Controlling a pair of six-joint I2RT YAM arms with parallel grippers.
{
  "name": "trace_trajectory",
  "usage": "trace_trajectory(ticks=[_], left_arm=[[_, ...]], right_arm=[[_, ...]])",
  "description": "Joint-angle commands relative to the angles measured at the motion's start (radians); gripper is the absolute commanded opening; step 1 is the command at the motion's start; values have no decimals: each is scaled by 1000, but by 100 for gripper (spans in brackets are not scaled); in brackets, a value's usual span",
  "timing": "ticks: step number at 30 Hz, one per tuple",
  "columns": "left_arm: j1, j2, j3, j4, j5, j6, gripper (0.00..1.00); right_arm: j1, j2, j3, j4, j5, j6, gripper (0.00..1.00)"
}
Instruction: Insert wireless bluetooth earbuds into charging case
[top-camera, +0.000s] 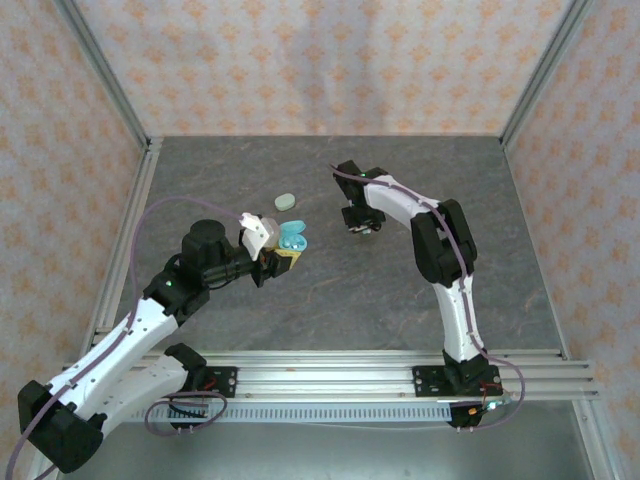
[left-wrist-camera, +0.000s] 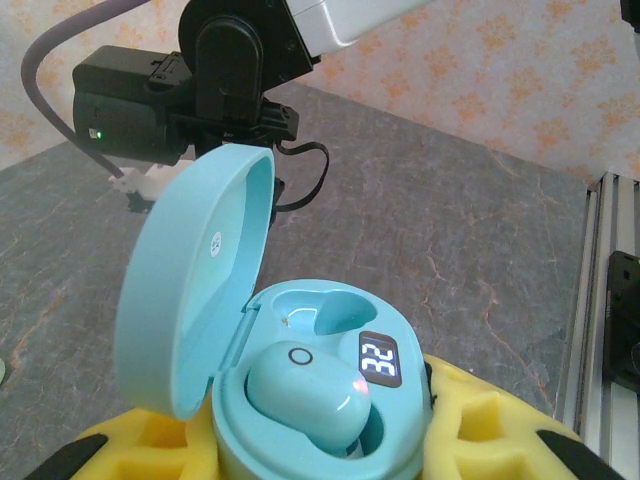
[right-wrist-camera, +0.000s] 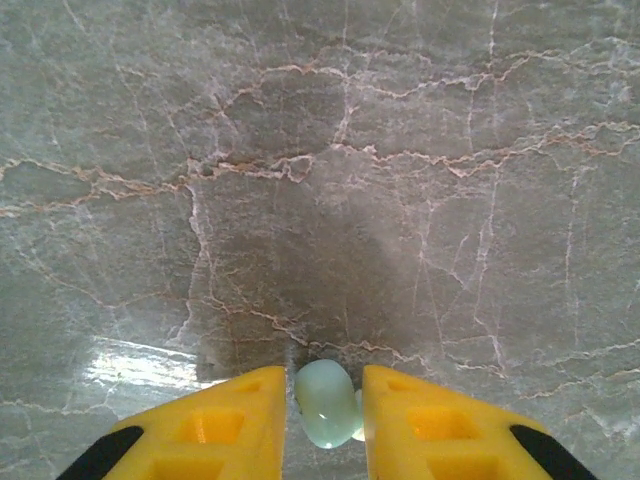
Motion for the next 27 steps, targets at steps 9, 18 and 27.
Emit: trace_trajectory(ticks=[9, 18, 27], left_arm=[[7, -28, 4, 10, -15, 2, 23], [8, -39, 12, 8, -11, -3, 23], [8, -48, 18, 5, 12, -16, 23]], right_arm=[[3, 27, 25, -50, 38, -27, 20], [3, -103, -23, -46, 14, 12, 8], [1, -377, -152, -12, -190, 99, 7]])
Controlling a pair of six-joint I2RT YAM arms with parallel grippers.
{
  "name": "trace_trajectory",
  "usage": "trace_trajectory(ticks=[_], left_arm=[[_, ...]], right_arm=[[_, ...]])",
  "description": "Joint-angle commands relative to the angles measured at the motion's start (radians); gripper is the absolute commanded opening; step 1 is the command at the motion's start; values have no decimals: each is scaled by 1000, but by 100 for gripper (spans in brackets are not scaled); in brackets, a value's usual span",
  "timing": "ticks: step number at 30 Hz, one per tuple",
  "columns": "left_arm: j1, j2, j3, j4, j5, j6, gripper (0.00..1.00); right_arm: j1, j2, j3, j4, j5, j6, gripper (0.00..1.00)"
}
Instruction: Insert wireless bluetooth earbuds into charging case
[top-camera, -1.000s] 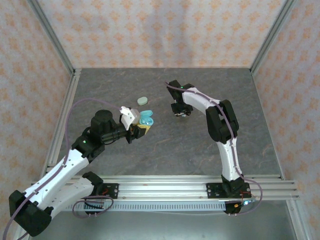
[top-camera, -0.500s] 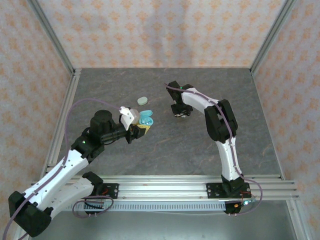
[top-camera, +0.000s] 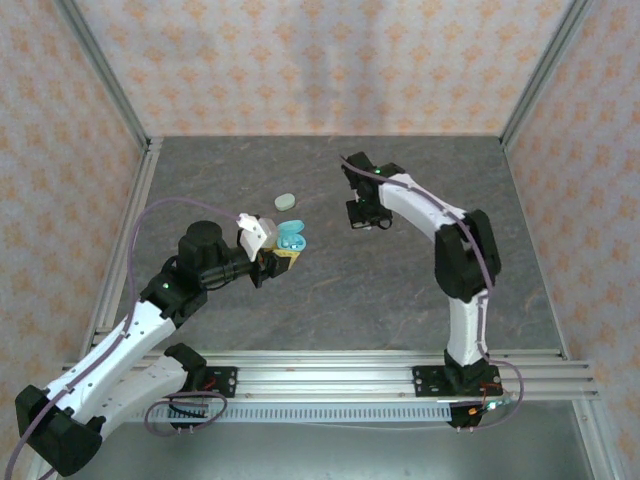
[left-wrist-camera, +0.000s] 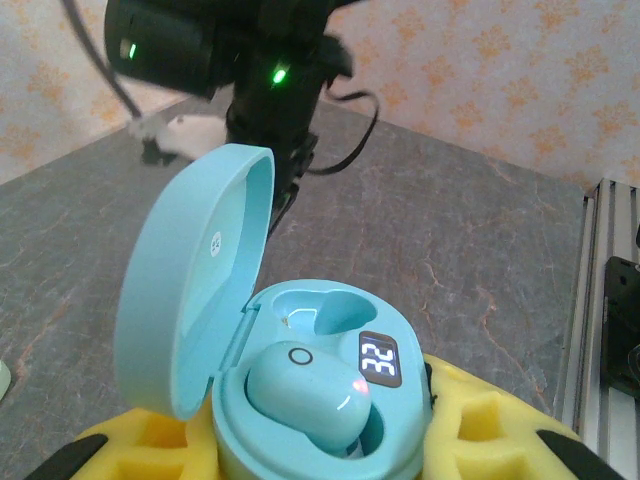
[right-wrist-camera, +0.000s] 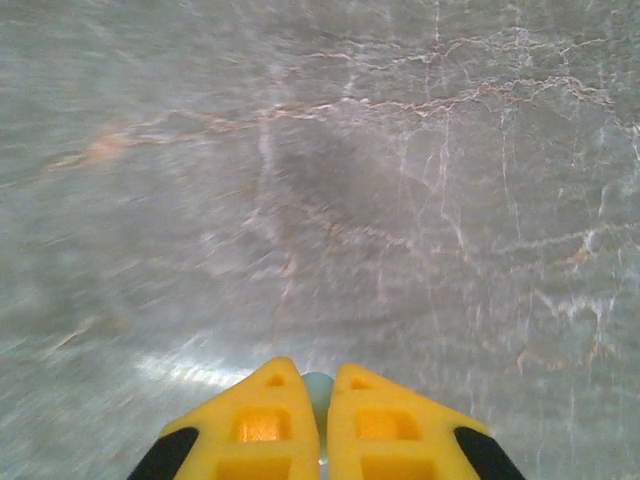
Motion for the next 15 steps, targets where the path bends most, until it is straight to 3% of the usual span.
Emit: trace_trajectory(ticks=[1, 11, 15], left_arm=[[8, -25, 17, 7, 14, -16, 23], [8, -39, 28, 14, 48, -30, 23], [8, -37, 40, 14, 68, -34, 23]], right_arm=[[2, -160, -55, 8, -120, 57, 7], [11, -556, -219, 167, -528, 172, 3], [62, -683, -296, 246, -607, 204, 4]])
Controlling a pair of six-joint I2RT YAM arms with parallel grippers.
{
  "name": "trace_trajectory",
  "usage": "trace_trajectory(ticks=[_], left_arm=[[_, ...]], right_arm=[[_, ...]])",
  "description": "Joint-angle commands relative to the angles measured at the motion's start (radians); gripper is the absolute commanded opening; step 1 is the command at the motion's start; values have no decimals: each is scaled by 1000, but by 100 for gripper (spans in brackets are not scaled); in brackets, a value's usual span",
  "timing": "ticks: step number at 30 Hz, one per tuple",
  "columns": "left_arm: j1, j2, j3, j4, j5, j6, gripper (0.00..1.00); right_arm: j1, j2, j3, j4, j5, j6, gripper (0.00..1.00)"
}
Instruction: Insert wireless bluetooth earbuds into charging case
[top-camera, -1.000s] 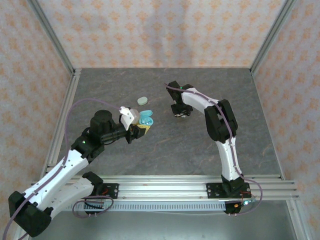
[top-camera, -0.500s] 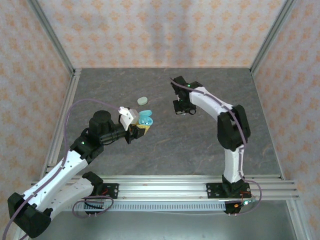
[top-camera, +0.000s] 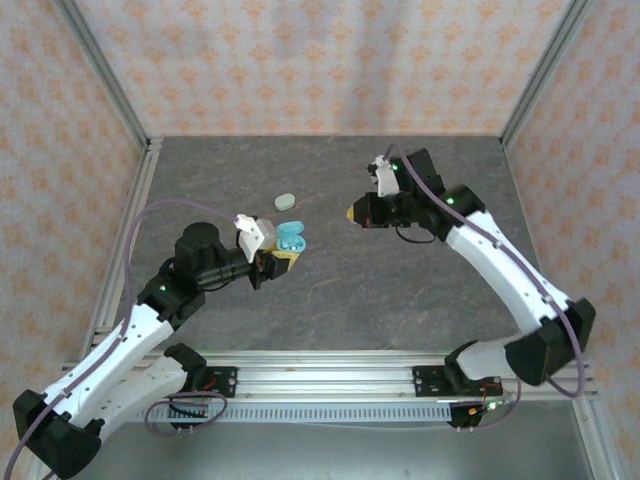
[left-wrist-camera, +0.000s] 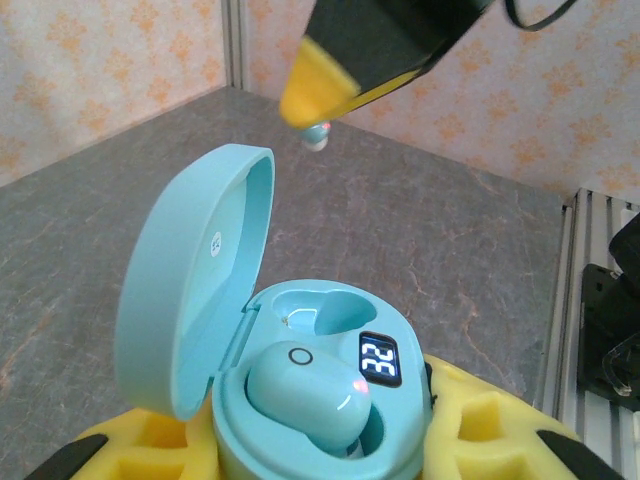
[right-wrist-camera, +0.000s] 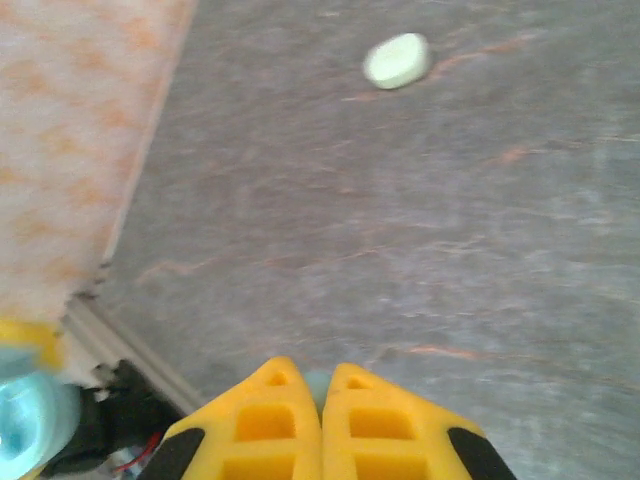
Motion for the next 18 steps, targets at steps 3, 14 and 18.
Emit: trace_trajectory(ticks=[3, 14, 18], left_arm=[[8, -13, 46, 20, 54, -23, 23], [8, 17, 66, 40, 112, -57, 23], [7, 13, 63, 45, 118, -63, 23]], right_arm=[[82, -129, -99, 180, -158, 89, 3], [188, -148, -136, 382, -250, 115, 1], [200, -121, -134, 416, -276, 116, 0]])
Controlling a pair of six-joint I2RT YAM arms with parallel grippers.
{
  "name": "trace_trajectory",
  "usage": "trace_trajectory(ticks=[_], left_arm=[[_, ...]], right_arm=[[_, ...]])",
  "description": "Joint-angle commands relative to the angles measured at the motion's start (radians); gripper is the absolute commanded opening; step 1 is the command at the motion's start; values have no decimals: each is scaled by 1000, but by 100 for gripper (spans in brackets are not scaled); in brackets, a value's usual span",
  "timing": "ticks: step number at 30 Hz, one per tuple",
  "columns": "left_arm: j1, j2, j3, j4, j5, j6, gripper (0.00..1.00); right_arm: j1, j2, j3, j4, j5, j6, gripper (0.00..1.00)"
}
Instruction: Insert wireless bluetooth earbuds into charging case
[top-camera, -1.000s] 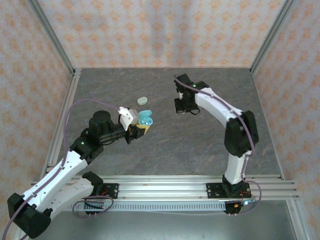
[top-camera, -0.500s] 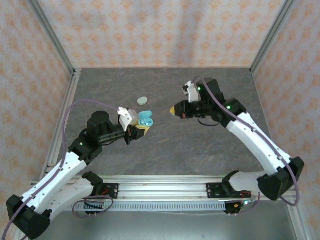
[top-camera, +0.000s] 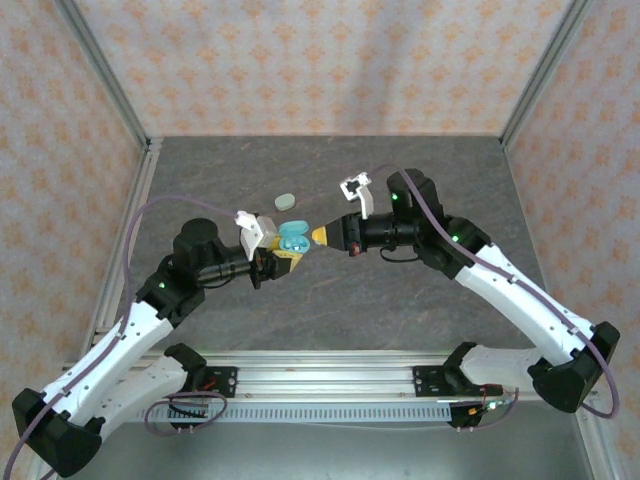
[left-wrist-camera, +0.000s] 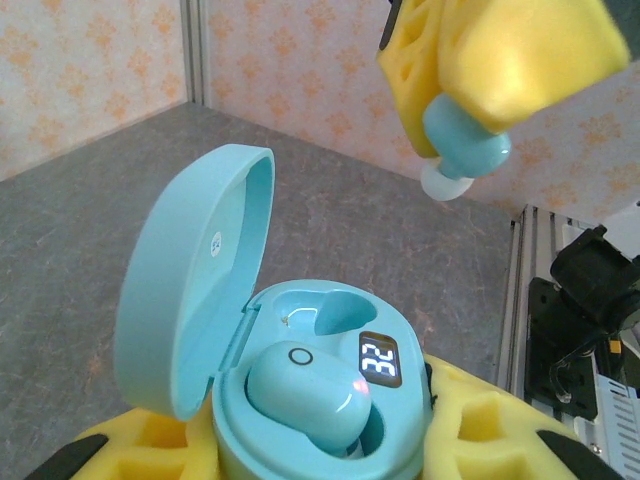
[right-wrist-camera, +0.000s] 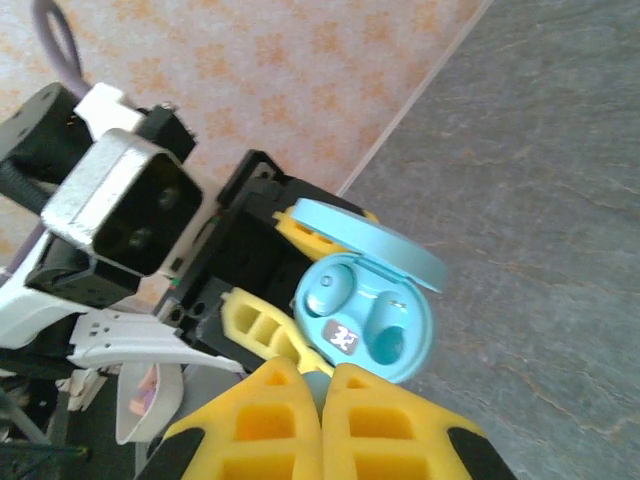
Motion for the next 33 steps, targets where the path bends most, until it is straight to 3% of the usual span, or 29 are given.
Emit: trace_trajectory(ticks=[1, 33], left_arm=[[8, -4, 28, 37, 37, -17, 23], [8, -2, 41, 51, 70, -34, 23]], right_arm=[[10, 26, -8, 102, -55, 13, 0], [14, 68, -63, 163, -69, 6, 0]])
